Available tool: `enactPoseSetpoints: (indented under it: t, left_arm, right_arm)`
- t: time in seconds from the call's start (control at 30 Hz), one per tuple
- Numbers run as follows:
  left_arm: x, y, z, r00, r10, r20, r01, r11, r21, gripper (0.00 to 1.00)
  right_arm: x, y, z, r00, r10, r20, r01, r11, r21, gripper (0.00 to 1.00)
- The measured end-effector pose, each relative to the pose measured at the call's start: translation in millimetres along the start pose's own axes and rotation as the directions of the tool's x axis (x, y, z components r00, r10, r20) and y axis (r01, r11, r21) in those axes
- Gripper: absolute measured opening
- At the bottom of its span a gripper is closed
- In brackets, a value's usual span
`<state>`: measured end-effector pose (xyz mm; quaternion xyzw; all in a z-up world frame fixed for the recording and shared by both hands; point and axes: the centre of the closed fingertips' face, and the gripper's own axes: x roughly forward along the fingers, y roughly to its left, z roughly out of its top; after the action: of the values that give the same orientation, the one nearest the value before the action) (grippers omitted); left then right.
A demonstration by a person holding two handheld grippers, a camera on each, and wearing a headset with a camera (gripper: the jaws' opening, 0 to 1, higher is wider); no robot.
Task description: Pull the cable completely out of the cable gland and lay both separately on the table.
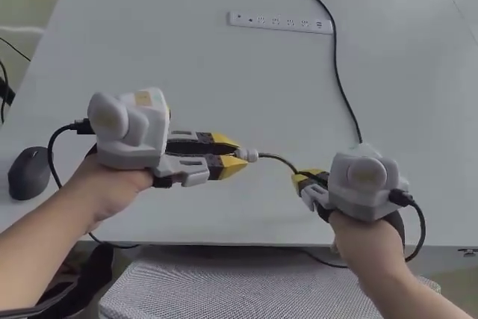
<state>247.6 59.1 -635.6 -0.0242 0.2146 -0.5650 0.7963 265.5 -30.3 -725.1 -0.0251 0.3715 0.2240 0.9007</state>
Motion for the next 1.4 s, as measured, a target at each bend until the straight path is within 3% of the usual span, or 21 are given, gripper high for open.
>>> enactPoseSetpoints:
  t: [0.5,0.83,1.13,1.2,1.27,1.37,1.4]
  left_arm:
    - [-0.7,2.2,0.5,1.0,0.005,-0.009,-0.005,1.0,0.002,0.15]
    - [-4.2,5.8,1.9,0.9997,0.023,-0.008,-0.023,1.0,-0.002,0.15]
    - [-4.8,5.4,5.1,0.9997,0.026,-0.003,-0.026,1.0,0.0,0.15]
    - [-4.6,4.7,5.3,0.9996,0.027,-0.001,-0.027,1.0,-0.002,0.15]
    - [-3.8,2.5,4.2,0.9997,0.024,-0.006,-0.024,1.0,-0.001,0.15]
    - [-3.7,2.2,3.8,0.9997,0.025,-0.008,-0.025,1.0,-0.001,0.15]
    - [-3.6,2.3,3.8,0.9996,0.025,-0.008,-0.025,1.0,-0.002,0.15]
  right_arm:
    - [-5.7,2.1,-3.1,0.9998,0.0,0.021,0.0,1.0,-0.012,0.01]
    - [-10.5,6.7,-1.6,0.9998,0.006,0.017,-0.004,0.996,-0.087,0.02]
    - [-24.6,14.6,14.3,0.9986,0.018,0.05,-0.011,0.99,-0.14,0.08]
    - [-27.4,18.8,22.5,0.9973,0.03,0.066,-0.016,0.979,-0.204,0.1]
    - [-33.7,34.5,38.7,0.995,0.065,0.077,-0.035,0.939,-0.341,0.12]
    - [-34.3,47.3,44.8,0.9939,0.089,0.066,-0.052,0.898,-0.437,0.11]
    - [-34.7,51.5,48.7,0.9934,0.091,0.07,-0.046,0.875,-0.483,0.1]
